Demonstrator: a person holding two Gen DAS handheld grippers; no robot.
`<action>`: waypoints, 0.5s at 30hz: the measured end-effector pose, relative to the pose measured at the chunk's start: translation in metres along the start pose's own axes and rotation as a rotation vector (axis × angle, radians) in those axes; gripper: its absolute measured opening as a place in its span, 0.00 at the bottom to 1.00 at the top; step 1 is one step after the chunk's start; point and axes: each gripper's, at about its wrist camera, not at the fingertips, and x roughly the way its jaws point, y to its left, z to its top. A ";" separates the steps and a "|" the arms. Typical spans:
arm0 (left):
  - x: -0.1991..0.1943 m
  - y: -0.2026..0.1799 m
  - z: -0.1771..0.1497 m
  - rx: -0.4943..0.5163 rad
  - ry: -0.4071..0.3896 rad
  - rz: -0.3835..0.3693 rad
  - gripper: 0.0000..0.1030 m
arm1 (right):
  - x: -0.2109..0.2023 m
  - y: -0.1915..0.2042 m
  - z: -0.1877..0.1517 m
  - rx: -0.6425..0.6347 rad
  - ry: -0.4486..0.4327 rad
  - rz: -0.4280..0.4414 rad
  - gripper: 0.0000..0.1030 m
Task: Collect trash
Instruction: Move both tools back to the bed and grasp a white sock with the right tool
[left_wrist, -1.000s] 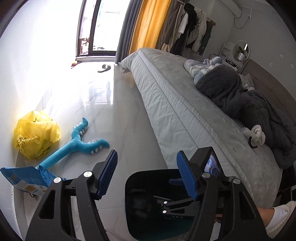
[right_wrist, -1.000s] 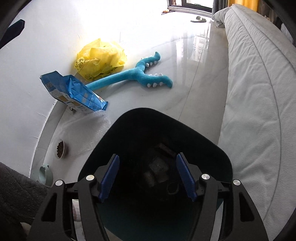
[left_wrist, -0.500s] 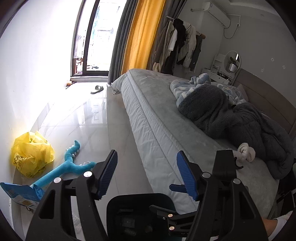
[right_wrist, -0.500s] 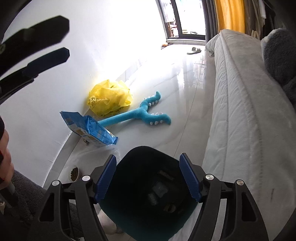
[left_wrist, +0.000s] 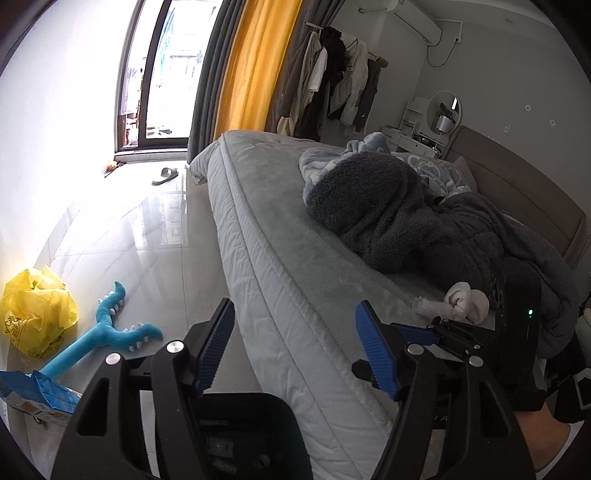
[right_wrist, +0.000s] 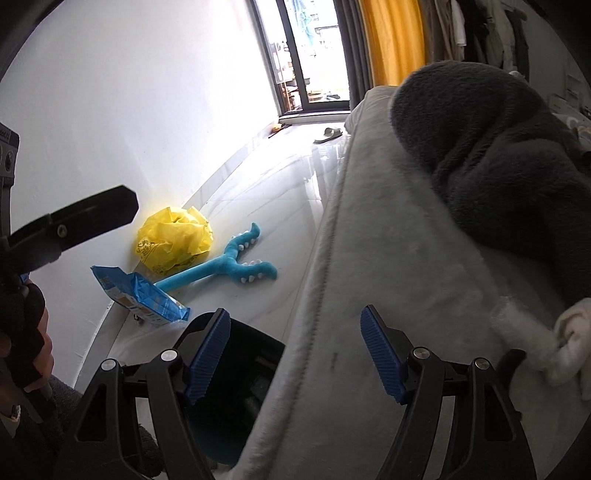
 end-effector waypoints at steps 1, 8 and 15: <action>0.003 -0.005 -0.001 0.004 0.002 -0.008 0.70 | -0.005 -0.007 -0.001 0.009 -0.008 -0.010 0.72; 0.034 -0.034 -0.010 0.012 0.056 -0.042 0.71 | -0.037 -0.056 -0.002 0.059 -0.072 -0.104 0.73; 0.056 -0.068 -0.022 0.086 0.095 -0.047 0.72 | -0.063 -0.099 -0.009 0.109 -0.117 -0.194 0.75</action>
